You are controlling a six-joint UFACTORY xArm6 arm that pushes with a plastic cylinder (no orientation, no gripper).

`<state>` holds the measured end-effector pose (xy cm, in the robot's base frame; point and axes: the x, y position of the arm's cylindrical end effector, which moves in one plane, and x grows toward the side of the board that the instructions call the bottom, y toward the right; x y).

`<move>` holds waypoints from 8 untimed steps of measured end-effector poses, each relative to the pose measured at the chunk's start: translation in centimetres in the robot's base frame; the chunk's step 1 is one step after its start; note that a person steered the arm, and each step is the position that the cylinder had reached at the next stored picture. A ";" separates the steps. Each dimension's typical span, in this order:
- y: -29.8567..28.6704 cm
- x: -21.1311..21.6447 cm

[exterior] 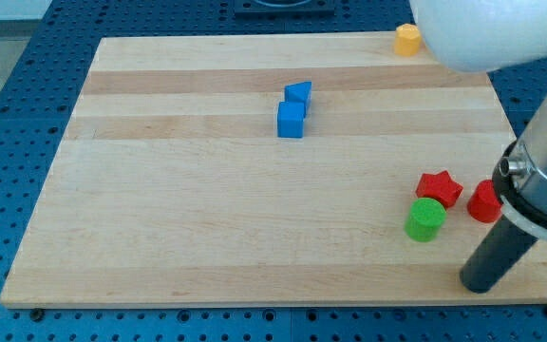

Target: Push green circle into yellow hexagon

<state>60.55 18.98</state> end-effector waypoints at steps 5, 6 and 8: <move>-7.6 -9.6; -7.7 -8.3; -11.4 -7.5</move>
<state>53.05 7.58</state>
